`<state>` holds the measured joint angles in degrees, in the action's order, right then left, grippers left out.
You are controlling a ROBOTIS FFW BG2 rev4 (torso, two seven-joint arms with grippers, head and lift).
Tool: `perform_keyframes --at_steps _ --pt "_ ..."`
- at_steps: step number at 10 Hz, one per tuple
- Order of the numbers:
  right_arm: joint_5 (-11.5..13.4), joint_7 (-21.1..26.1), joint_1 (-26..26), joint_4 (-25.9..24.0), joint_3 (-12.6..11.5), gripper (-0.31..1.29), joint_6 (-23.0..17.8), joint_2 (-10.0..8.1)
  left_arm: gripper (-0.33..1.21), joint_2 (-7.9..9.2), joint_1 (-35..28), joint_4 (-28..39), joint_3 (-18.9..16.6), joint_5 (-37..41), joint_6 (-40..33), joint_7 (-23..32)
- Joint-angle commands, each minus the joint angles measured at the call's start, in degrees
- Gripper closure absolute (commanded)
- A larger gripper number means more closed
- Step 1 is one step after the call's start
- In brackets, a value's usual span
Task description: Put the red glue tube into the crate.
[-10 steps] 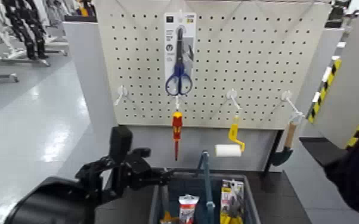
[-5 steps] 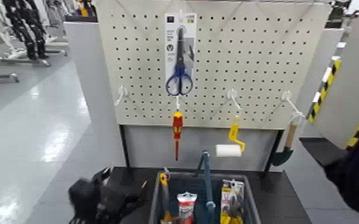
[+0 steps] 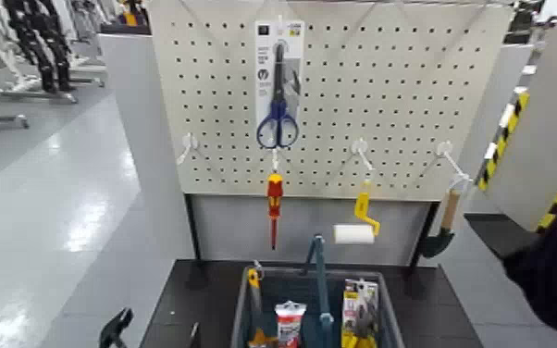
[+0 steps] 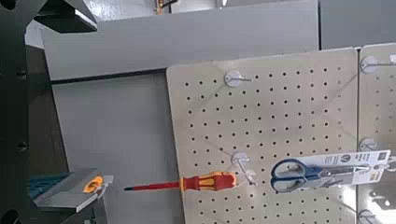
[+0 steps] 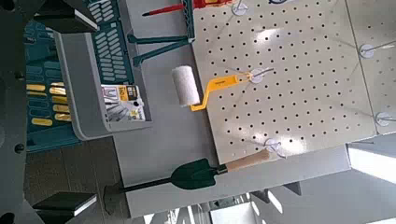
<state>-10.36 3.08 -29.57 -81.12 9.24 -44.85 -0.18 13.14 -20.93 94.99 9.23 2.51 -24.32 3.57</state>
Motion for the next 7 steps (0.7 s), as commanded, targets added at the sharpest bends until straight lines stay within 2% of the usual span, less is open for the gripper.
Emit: perform_keyframes --at_steps 1,4,7 --pt "0.61 0.18 -0.4 -0.27 -0.63 0.04 0.46 5.36 0.11 0.75 -2.19 -1.12 0.0 0.39 -3.72 1.8" --pt "0.78 0.09 -0.84 -0.53 -1.42 0.04 0.46 5.63 0.14 2.15 -4.47 -1.65 2.63 1.09 -10.04 9.71" --pt "0.87 -0.62 -0.93 -0.8 -1.68 0.06 0.81 5.8 0.2 4.88 -4.65 -2.09 5.8 2.85 -11.19 13.75"
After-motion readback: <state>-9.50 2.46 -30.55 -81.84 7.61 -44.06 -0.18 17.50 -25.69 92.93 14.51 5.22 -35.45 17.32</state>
